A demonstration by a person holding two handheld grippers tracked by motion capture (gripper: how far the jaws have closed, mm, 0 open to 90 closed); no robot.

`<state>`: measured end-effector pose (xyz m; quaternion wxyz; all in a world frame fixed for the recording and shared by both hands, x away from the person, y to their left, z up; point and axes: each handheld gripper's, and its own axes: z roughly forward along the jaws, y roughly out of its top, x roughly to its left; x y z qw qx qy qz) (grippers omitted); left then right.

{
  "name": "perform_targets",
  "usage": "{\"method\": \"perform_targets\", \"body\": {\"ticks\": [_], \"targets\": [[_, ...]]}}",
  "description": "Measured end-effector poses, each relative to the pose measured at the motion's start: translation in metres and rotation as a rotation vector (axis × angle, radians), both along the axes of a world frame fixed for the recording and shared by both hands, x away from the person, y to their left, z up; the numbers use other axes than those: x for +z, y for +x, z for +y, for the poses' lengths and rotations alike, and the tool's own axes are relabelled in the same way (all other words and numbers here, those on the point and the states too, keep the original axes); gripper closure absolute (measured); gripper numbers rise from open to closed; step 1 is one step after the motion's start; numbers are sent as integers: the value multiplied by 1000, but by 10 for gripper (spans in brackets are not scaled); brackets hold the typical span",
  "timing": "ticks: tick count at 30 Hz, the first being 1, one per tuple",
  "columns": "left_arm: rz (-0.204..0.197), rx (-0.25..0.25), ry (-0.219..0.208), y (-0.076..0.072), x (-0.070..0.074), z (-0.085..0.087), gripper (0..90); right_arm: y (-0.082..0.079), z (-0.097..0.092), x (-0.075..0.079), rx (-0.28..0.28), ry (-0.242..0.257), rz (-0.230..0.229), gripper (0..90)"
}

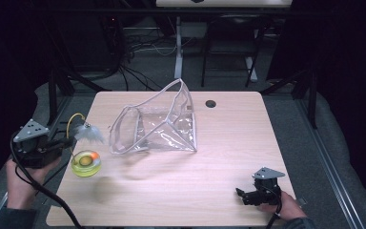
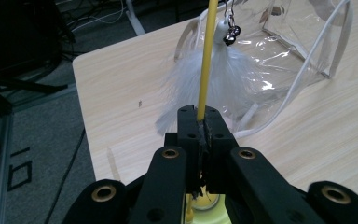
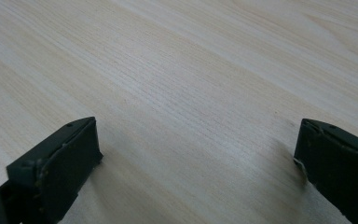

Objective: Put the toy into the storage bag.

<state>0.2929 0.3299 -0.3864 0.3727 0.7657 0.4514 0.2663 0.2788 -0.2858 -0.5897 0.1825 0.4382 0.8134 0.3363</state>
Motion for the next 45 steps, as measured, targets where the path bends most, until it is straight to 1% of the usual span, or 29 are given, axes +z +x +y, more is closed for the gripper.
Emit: {"method": "perform_targets", "body": {"ticks": [6, 12, 16, 39, 42, 45], "targets": [[-9, -3, 8, 3, 9, 0, 876, 0, 0, 0, 0, 0, 0, 0], [-27, -8, 20, 6, 20, -1, 876, 0, 0, 0, 0, 0, 0, 0], [-42, -8, 20, 7, 27, -1, 876, 0, 0, 0, 0, -1, 0, 0], [-69, -28, 35, 17, 49, -7, 876, 0, 0, 0, 0, 0, 0, 0], [-82, -29, 35, 19, 53, -10, 876, 0, 0, 0, 0, 0, 0, 0], [-87, -31, 37, 20, 55, -11, 876, 0, 0, 0, 0, 0, 0, 0]]}}
